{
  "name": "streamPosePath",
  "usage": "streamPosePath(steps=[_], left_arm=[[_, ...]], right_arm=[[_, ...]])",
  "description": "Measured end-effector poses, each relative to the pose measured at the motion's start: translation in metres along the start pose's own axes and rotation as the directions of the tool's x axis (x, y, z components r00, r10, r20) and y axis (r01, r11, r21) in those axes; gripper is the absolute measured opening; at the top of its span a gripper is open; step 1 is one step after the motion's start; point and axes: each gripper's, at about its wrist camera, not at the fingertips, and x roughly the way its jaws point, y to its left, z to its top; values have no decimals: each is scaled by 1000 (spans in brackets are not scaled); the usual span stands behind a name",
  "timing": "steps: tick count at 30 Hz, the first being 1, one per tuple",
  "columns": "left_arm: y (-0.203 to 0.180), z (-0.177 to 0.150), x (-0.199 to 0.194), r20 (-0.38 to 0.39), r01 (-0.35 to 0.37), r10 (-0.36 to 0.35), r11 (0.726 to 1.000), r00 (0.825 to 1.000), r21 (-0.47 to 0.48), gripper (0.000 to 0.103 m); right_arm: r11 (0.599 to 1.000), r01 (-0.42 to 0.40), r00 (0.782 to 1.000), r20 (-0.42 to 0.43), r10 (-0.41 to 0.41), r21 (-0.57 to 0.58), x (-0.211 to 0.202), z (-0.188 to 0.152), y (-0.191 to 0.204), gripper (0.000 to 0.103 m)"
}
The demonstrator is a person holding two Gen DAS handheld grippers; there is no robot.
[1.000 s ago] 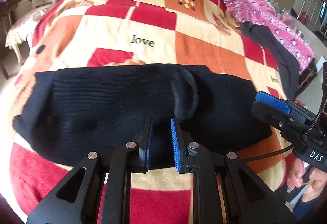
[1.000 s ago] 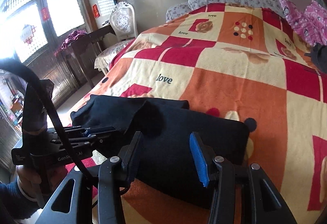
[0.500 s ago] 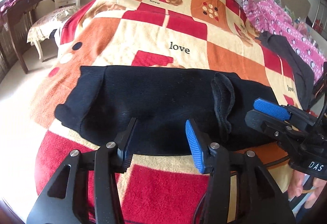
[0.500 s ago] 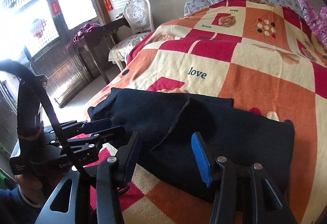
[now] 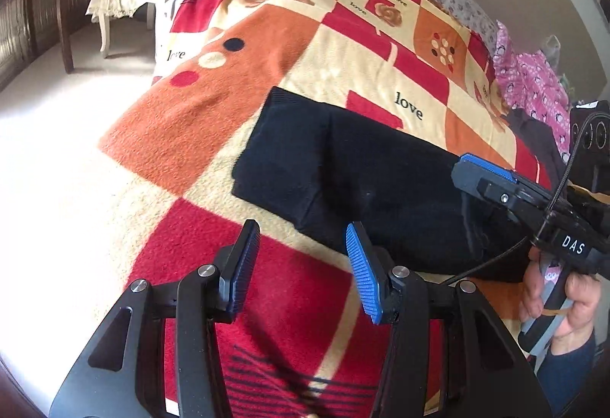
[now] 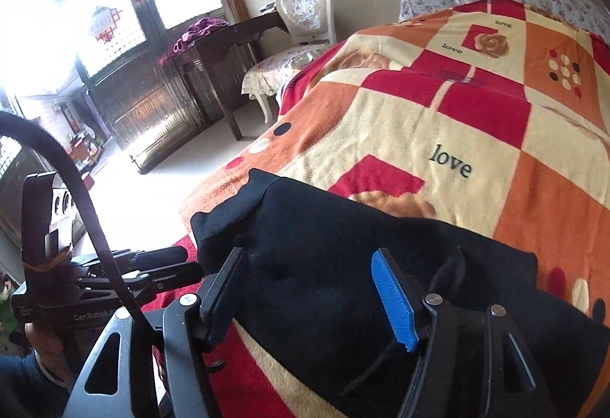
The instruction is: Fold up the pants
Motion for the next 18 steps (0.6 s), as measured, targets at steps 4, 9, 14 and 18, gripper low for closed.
streamPosePath(steps=[4,9,14,18], left_arm=[[17,3,10,-28,53,-56,995,998,-84,49],[19,6,19,-19,92,-96,987,995,-131,53],[19,13,25,7,140,-141,975,990,-171,65],[21,17,27,21,153,-152,970,988,-188,65]], right_arm=[[999,-31,999,-41,29,-35,31,18,4,65],[997,-48,996,-72,43,-67,61,38,9,65],[990,-70,993,-99,58,-122,80,57,21,65],[986,-81,989,-138,61,-146,103,68,25,65]])
